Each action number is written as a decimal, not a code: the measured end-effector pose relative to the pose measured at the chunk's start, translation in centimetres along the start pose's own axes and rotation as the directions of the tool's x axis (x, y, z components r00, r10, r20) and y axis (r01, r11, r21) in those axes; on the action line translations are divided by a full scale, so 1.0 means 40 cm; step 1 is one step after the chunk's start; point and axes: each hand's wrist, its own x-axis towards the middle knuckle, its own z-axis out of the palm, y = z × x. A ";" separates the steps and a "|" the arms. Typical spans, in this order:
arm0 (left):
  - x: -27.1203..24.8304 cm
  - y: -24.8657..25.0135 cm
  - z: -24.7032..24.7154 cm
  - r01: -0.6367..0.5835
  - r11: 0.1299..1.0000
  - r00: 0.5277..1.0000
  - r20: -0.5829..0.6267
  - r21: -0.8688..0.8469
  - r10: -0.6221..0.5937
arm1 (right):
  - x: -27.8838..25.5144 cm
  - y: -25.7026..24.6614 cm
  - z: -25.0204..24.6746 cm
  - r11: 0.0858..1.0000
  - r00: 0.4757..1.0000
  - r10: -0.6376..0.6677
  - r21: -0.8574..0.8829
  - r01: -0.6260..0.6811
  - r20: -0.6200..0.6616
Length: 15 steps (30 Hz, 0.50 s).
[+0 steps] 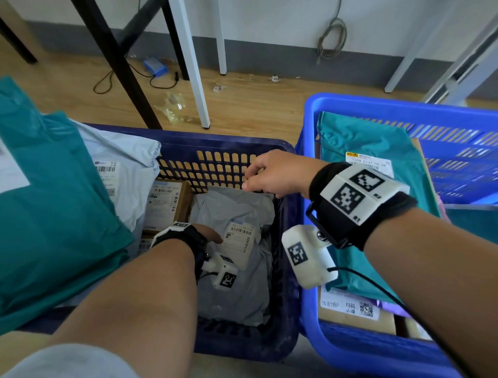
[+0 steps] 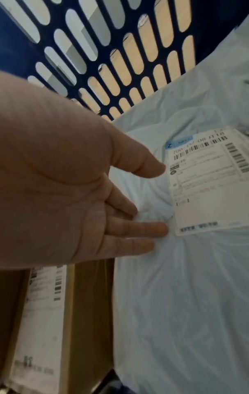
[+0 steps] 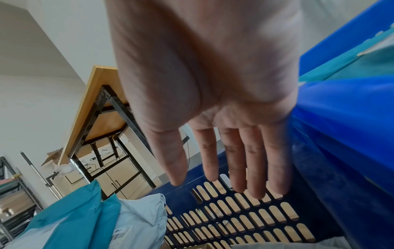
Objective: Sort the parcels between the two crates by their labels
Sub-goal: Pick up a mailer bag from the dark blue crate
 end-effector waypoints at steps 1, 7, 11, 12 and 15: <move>0.000 -0.002 -0.003 0.009 1.000 1.000 -0.004 -0.014 -0.009 | 0.002 0.001 0.000 1.000 1.000 0.002 0.007 -0.002 0.001; -0.013 -0.010 -0.010 -0.026 1.000 1.000 0.014 0.003 0.026 | 0.002 0.000 0.001 1.000 1.000 -0.004 0.016 0.004 -0.001; -0.003 -0.025 -0.020 0.010 0.992 1.000 -0.005 0.124 -0.010 | -0.011 0.003 0.002 1.000 1.000 -0.025 0.000 0.025 -0.012; -0.007 -0.025 -0.023 0.001 0.981 1.000 -0.008 0.193 0.000 | -0.014 0.006 0.001 0.999 0.999 -0.034 -0.009 0.034 -0.012; -0.030 -0.014 -0.031 0.002 0.976 0.999 -0.042 0.218 0.007 | -0.019 0.012 -0.007 0.998 0.998 -0.058 -0.027 0.058 -0.002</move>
